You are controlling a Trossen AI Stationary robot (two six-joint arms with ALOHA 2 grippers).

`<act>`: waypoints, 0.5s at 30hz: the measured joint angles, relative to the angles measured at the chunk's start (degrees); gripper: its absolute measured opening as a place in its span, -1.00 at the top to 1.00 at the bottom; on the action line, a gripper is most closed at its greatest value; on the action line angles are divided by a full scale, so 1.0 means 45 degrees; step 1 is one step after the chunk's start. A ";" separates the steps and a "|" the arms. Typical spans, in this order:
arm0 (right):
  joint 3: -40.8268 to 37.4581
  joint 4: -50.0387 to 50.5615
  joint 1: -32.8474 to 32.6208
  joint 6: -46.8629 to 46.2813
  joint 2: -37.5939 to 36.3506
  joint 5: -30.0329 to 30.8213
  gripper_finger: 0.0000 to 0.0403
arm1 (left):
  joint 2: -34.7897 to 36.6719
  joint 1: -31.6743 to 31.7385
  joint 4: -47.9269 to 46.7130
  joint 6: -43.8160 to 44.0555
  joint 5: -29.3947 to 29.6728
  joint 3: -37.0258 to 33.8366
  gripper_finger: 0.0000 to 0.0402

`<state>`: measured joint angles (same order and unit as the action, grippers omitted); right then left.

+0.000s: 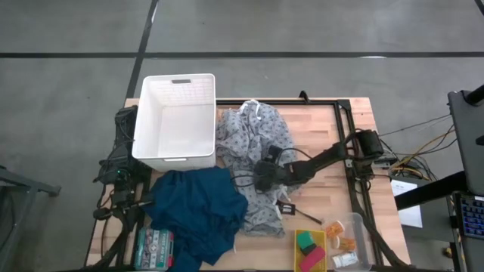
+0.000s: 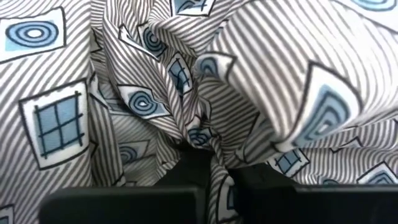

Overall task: Pick & Place Medicine items
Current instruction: Put the gray patient gown into the white laundry bin

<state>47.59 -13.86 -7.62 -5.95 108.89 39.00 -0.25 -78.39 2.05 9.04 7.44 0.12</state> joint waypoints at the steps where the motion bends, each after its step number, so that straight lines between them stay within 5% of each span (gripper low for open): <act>1: 0.0000 0.0012 0.0000 0.0031 -0.0032 -0.0003 0.93 | 0.0000 -0.0001 -0.0001 0.0000 0.0000 0.0000 0.77; 15: -0.0015 0.1859 -0.0018 -0.0079 -0.2876 0.0421 0.94 | 0.0000 0.0000 0.0000 0.0000 0.0000 0.0000 0.77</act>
<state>47.53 -5.49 -7.70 -6.30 95.95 40.90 -0.25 -78.39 2.05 9.04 7.44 0.12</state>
